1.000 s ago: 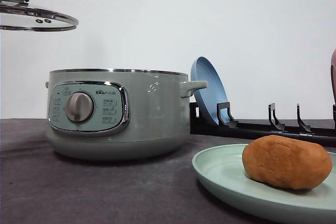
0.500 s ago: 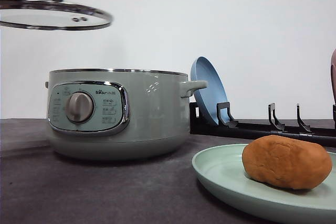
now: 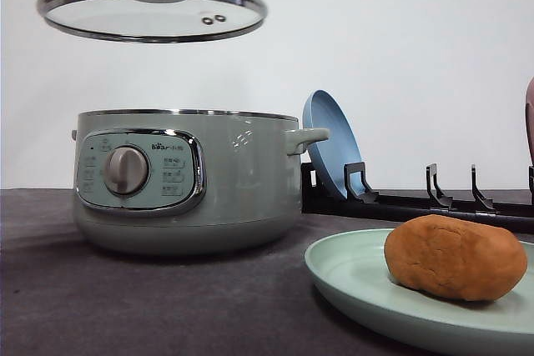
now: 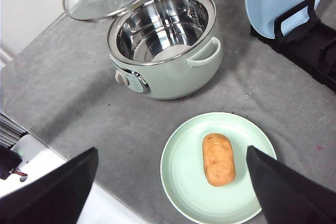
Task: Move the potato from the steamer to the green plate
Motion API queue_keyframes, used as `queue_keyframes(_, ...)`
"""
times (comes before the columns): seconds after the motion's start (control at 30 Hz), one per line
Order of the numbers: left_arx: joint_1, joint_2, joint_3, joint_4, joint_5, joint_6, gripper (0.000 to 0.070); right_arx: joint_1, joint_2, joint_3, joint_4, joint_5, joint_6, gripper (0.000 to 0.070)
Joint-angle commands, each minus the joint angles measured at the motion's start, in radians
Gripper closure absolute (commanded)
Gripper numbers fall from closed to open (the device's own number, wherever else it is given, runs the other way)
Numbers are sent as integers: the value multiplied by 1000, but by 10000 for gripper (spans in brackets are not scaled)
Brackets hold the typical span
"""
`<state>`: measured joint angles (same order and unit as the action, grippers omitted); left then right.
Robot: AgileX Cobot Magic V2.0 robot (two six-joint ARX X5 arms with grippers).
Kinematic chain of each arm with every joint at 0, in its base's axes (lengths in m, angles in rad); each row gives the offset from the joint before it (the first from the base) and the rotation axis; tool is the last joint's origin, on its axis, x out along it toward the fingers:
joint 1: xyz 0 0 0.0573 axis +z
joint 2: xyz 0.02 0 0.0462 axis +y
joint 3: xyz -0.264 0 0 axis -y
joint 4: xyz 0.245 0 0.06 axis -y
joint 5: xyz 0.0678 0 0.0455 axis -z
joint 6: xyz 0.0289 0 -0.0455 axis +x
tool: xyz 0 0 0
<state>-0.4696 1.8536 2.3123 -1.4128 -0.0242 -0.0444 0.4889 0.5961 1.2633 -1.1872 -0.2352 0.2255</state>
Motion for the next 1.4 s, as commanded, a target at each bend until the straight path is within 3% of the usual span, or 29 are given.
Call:
queue_keyframes(0.0, -19, 19, 47, -4, -2, -12, 700, 5, 4, 18, 12, 0, 2, 128)
queue_keyframes(0.27, -65, 82, 47, -6, -2, 3, 700, 5, 4, 18, 12, 0, 2, 128)
queue_keyframes(0.77, -52, 139, 47, -30, -48, 0, 700, 5, 4, 18, 11, 0, 3, 128)
queue_keyframes(1.37, -42, 242, 47, -8, -26, -17, 700, 5, 4, 18, 10, 0, 3, 128)
